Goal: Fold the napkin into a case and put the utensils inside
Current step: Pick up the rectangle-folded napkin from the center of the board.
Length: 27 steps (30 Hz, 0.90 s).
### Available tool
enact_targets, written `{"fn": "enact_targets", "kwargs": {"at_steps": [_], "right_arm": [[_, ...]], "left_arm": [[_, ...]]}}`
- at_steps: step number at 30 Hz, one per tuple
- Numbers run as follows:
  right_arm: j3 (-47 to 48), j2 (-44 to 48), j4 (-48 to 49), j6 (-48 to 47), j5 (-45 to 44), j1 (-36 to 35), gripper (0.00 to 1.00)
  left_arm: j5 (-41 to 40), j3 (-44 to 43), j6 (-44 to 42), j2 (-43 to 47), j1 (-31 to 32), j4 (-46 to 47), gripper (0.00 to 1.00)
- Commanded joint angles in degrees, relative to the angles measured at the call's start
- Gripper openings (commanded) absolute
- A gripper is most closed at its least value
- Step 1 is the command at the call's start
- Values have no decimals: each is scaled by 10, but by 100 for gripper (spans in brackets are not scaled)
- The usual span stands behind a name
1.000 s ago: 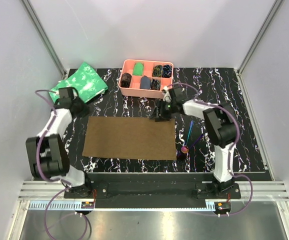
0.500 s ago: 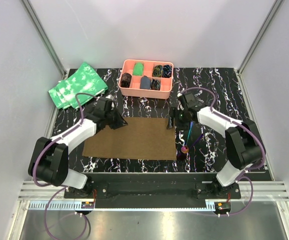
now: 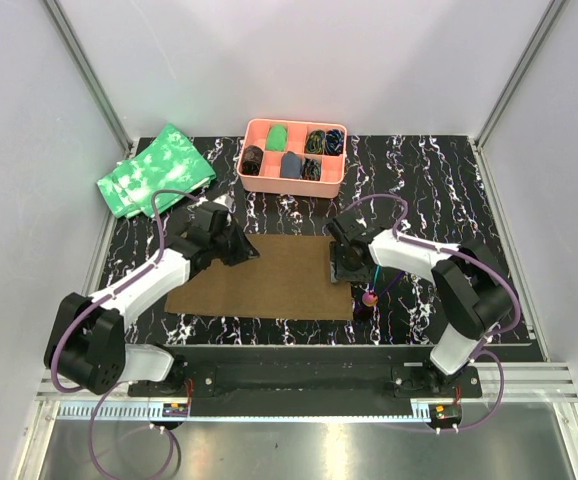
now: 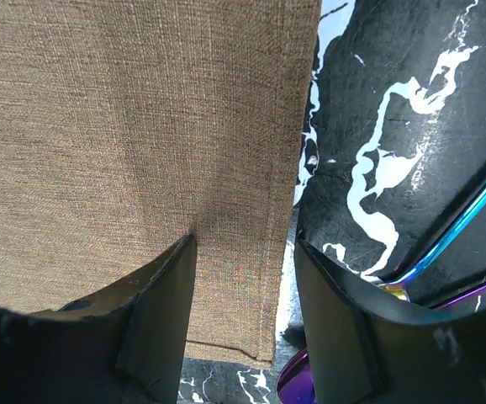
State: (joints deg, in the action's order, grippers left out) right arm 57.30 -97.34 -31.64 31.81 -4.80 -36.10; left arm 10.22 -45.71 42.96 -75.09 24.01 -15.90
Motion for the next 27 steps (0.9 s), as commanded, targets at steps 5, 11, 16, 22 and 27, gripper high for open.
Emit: {"fn": "enact_targets", "kwargs": {"at_steps": [5, 11, 16, 22, 27], "right_arm": [[-14, -41, 19, 25, -36, -18, 43], [-72, -12, 110, 25, -33, -22, 24], [-68, 10, 125, -5, -39, -21, 4], [-57, 76, 110, -51, -21, 1, 0], [-68, 151, 86, -96, 22, 45, 0]], "left_arm": [[2, 12, 9, 11, 9, 24, 7], [13, 17, 18, 4, 10, 38, 8], [40, 22, 42, -30, 18, 71, 8], [64, -2, 85, -110, 50, 124, 8], [64, -74, 126, -234, 87, 146, 8]]}}
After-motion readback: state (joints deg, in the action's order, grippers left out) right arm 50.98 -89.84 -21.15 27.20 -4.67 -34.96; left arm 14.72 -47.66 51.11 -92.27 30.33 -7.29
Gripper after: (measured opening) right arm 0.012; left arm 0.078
